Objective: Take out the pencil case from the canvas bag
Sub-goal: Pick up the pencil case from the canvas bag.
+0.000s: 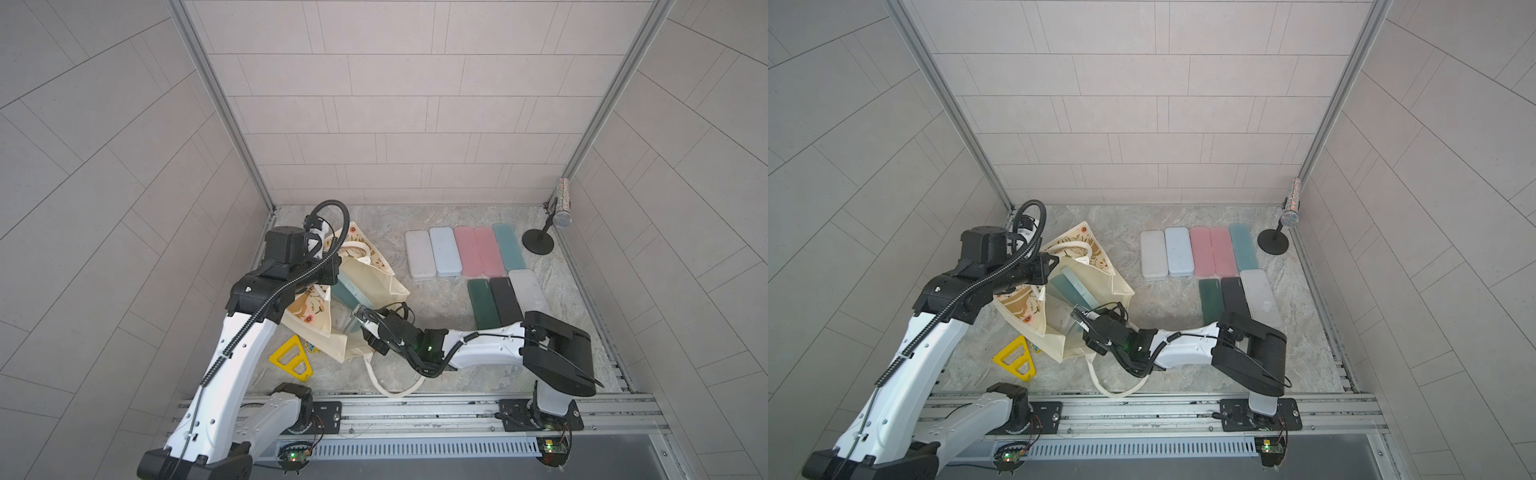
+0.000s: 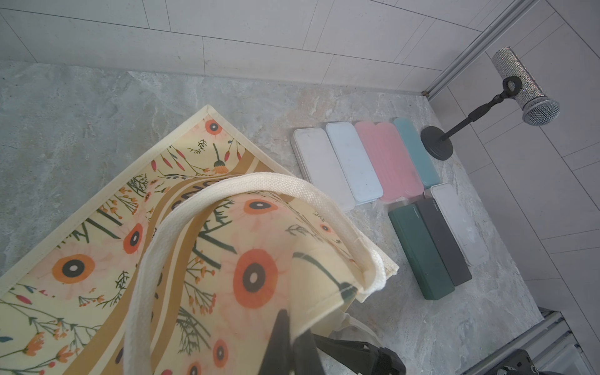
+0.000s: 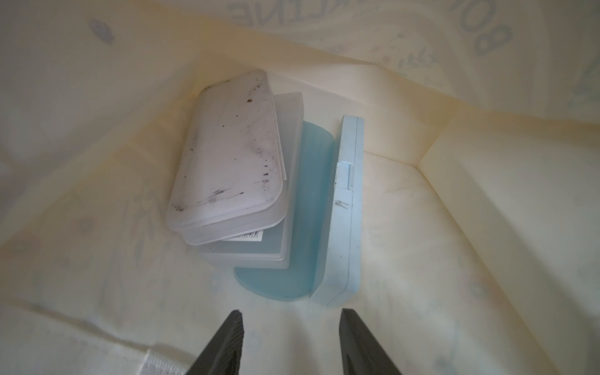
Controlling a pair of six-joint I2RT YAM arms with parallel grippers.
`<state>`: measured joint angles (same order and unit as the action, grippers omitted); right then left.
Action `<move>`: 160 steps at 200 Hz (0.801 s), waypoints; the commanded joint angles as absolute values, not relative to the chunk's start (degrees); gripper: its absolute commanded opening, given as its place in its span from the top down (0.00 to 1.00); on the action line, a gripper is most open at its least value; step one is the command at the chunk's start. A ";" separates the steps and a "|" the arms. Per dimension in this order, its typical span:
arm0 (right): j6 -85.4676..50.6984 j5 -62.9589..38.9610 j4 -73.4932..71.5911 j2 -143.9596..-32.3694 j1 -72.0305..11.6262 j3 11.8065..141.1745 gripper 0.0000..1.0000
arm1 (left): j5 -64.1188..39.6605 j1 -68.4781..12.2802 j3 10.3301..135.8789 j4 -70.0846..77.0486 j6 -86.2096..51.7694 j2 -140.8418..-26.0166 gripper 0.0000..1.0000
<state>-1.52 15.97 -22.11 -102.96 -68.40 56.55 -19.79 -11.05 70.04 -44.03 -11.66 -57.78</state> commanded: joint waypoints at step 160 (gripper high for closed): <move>-7.70 12.20 -23.71 -117.19 -60.52 66.36 0.51 | -27.27 -11.18 69.65 -40.49 -12.08 -57.06 1.00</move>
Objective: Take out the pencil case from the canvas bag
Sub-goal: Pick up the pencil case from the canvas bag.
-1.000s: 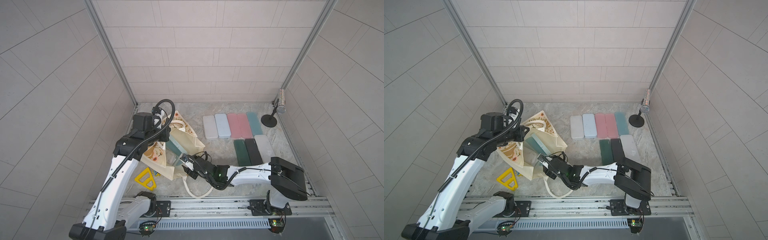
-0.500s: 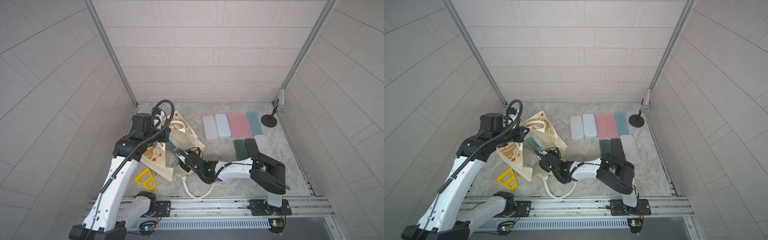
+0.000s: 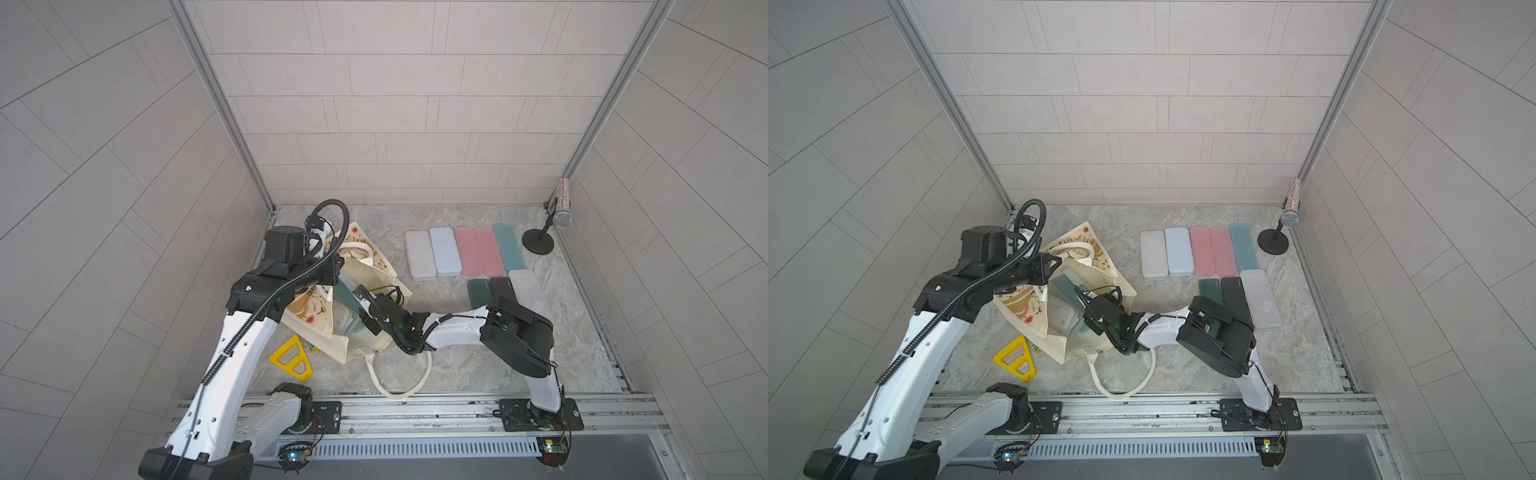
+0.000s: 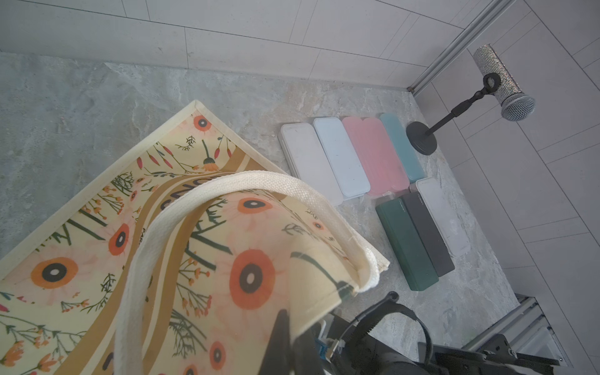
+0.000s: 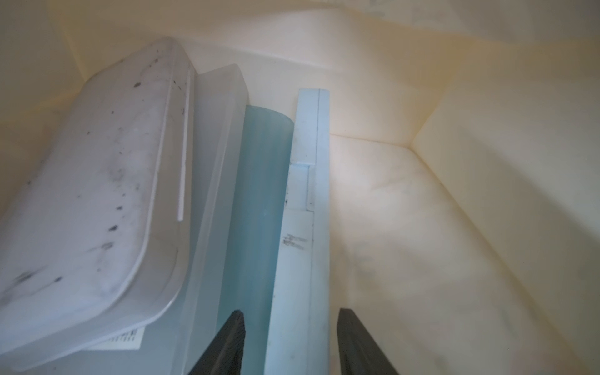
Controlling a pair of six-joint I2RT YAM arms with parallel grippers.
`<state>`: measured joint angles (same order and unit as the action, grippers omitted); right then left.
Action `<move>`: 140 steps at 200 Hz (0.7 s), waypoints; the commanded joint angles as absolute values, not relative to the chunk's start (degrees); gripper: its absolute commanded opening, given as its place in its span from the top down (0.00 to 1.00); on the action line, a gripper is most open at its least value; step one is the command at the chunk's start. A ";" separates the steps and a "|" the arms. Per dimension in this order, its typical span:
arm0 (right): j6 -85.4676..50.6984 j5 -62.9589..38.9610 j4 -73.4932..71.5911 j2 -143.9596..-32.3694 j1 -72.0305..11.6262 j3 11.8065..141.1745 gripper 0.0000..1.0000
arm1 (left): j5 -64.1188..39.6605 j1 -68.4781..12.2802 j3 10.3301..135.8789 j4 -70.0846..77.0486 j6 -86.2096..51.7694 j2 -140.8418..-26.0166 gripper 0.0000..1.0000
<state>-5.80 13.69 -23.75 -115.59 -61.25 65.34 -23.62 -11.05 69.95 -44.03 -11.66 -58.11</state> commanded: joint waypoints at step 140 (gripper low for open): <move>-6.87 15.30 -22.71 -112.00 -60.85 64.03 0.71 | -25.17 -11.21 69.97 -41.29 -11.05 -57.12 1.00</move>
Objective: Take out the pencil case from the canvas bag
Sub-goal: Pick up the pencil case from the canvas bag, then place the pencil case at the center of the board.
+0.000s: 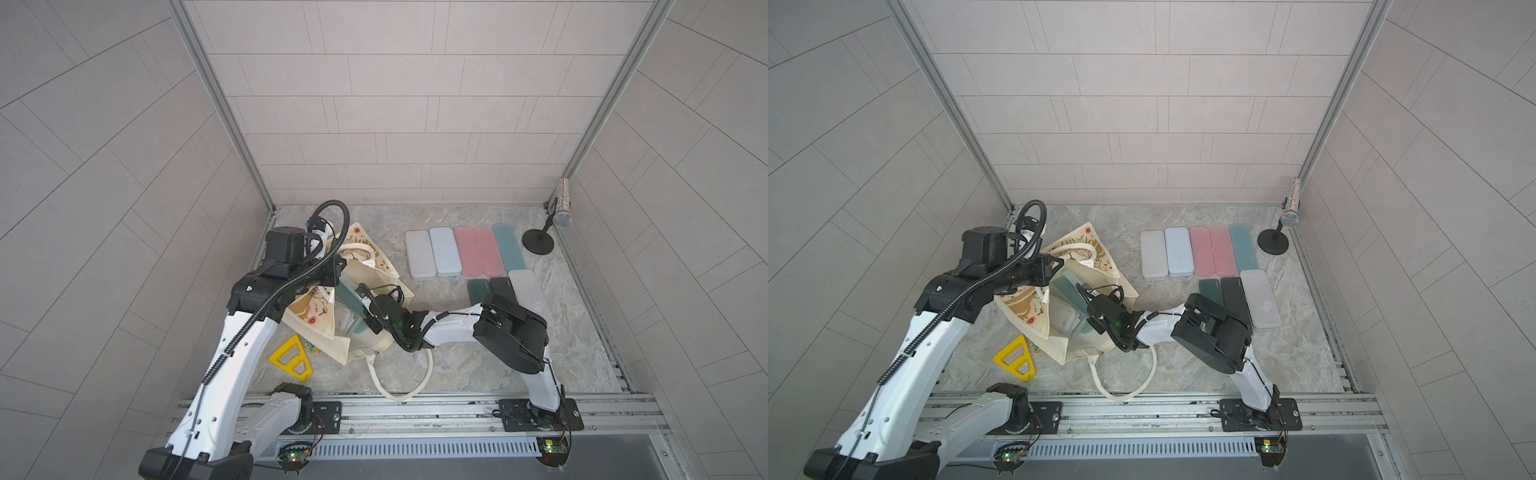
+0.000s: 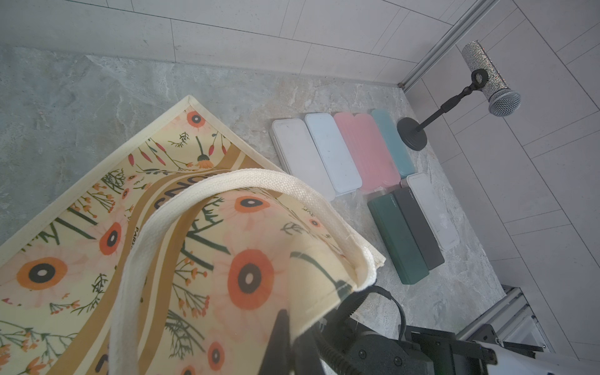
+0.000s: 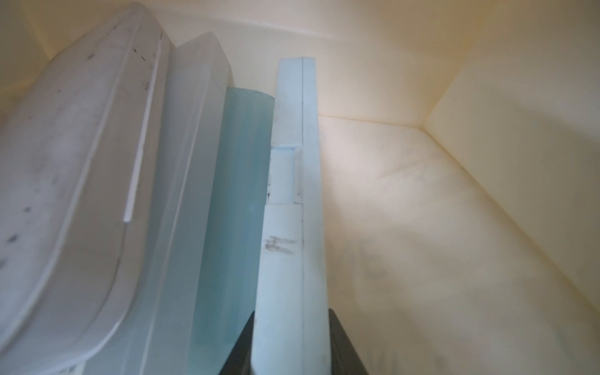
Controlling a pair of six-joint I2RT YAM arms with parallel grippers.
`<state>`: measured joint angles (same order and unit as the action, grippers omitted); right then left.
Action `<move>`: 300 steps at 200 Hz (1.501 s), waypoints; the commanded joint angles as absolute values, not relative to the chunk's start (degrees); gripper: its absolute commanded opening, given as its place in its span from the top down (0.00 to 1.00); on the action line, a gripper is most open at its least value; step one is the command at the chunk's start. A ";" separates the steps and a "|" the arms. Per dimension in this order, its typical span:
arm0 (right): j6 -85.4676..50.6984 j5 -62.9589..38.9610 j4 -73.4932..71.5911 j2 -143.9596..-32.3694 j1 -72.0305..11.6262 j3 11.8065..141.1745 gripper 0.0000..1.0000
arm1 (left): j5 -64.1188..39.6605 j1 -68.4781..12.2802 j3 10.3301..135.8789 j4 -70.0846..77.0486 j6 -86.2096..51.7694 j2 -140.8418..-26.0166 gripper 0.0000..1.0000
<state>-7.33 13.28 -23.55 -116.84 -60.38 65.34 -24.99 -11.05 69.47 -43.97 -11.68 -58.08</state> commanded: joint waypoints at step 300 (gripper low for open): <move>-21.79 28.62 17.71 -45.46 -58.97 31.53 0.76 | 17.72 -8.20 80.88 -42.19 -3.84 -68.23 1.00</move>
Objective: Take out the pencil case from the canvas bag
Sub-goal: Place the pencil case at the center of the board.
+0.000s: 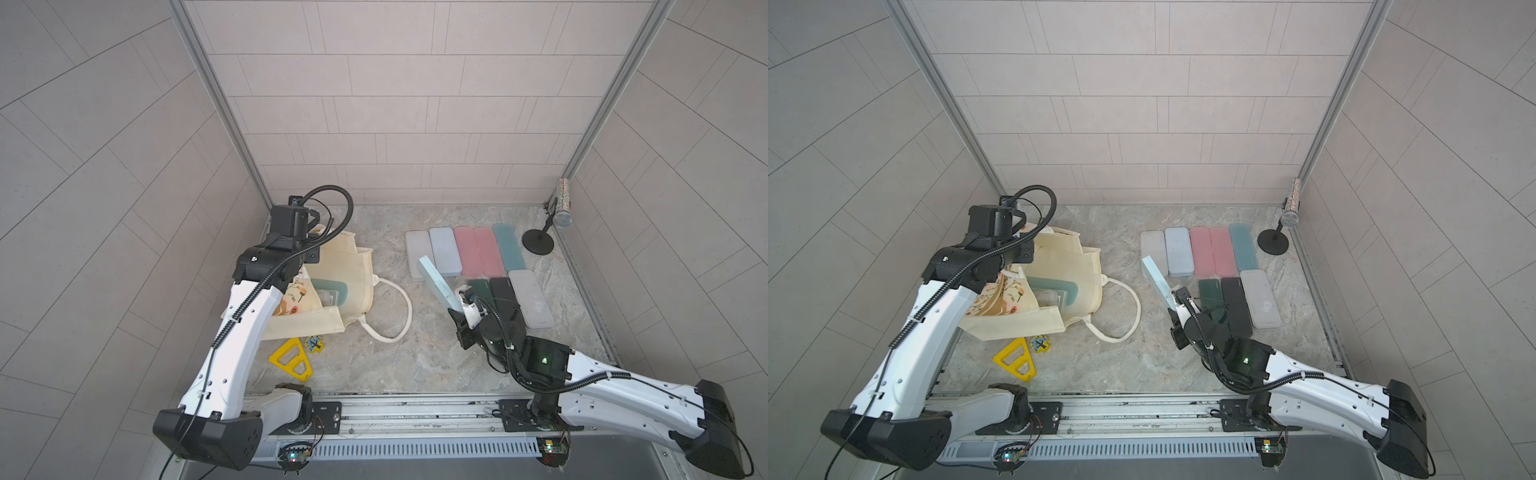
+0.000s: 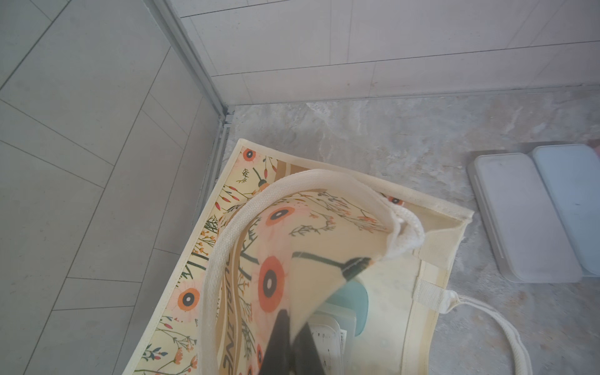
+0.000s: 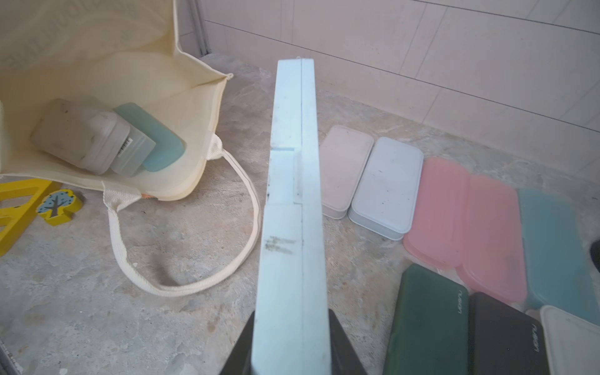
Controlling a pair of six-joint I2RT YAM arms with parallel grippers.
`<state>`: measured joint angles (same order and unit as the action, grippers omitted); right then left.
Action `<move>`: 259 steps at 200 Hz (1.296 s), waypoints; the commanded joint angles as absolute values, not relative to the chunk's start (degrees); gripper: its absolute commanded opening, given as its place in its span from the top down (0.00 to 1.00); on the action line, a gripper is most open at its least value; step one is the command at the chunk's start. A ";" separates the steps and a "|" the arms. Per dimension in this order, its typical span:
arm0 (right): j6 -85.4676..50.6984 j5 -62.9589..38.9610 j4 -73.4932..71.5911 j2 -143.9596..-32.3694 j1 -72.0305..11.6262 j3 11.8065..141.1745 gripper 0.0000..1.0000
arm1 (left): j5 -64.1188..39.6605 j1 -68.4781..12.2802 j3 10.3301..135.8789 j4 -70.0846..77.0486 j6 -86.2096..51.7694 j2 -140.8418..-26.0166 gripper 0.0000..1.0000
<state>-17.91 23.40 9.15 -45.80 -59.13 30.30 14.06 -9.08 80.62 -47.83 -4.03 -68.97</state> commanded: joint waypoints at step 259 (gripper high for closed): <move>-33.50 35.79 41.25 -89.54 -60.73 49.65 0.51 | 13.58 -7.56 73.81 -40.21 -2.99 -64.78 1.00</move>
<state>-32.88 37.87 40.75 -89.36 -59.90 49.39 12.86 -7.53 73.91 -42.24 -3.11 -65.89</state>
